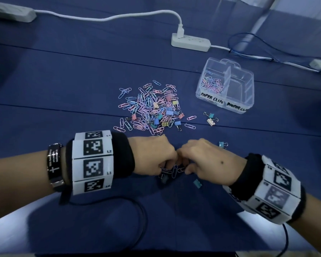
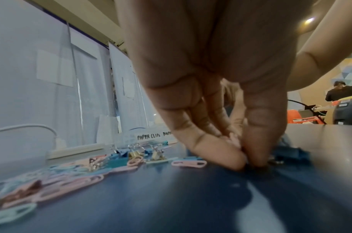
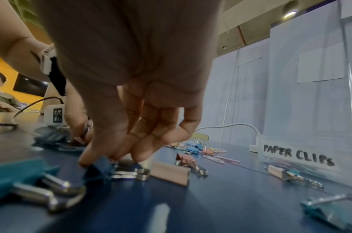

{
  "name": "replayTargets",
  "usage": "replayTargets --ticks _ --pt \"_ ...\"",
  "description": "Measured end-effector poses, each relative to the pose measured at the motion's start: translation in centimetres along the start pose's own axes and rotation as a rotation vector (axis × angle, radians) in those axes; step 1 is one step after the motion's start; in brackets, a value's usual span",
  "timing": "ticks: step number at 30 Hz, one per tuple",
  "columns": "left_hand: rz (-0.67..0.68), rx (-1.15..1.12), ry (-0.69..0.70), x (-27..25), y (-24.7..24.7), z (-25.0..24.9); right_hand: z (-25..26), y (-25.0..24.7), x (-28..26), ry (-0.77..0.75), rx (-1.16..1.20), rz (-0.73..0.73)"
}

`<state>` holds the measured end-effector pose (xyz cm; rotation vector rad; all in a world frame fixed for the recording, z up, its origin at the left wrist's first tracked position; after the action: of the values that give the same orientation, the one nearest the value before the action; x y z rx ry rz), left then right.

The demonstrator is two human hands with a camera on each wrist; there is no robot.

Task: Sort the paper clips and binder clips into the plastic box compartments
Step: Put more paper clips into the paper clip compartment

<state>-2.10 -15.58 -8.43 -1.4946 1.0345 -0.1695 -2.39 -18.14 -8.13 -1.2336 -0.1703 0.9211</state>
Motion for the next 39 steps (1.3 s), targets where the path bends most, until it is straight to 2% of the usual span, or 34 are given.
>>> replayTargets --ticks 5,11,14,17,23,26,29,34,37,39 --pt "0.002 -0.003 -0.032 -0.2 -0.4 0.3 0.2 0.2 -0.1 -0.009 -0.035 0.011" --pt "-0.098 -0.086 -0.098 -1.1 -3.1 3.4 1.8 -0.2 -0.3 -0.116 -0.008 -0.059" --pt "-0.064 -0.062 -0.071 -1.5 -2.5 3.3 3.0 0.5 0.1 -0.179 -0.016 -0.026" --pt "-0.046 -0.065 -0.022 -1.2 -1.5 2.7 2.8 0.9 0.4 -0.15 -0.004 0.022" --pt "-0.128 -0.02 0.035 -0.2 -2.2 2.0 2.0 0.8 1.0 -0.133 -0.032 0.045" --pt "-0.122 0.079 0.069 0.4 -2.2 1.2 2.2 0.8 1.1 -0.143 -0.042 0.04" --pt "-0.109 0.193 0.102 0.8 -1.8 0.5 1.9 1.0 0.9 -0.1 0.056 0.029" --pt "-0.121 0.194 0.042 1.3 -2.1 1.4 -0.4 -1.9 0.6 -0.041 0.15 -0.098" --pt "-0.072 0.091 0.019 1.3 -1.7 2.2 -5.3 -5.3 0.7 0.118 0.191 -0.322" --pt "-0.044 -0.022 -0.012 1.3 -1.6 3.2 -8.3 -6.6 1.0 0.208 0.176 -0.404"
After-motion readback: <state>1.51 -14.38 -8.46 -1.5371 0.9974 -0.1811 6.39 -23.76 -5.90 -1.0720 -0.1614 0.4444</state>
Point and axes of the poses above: each hand's wrist, its own x-axis towards the middle knuckle, its own y-axis out of the palm, z = x × y, the point moved 10 cm from there along x, towards the middle knuckle, and after that the axes turned 12 degrees about -y, right-handed, at the moved point
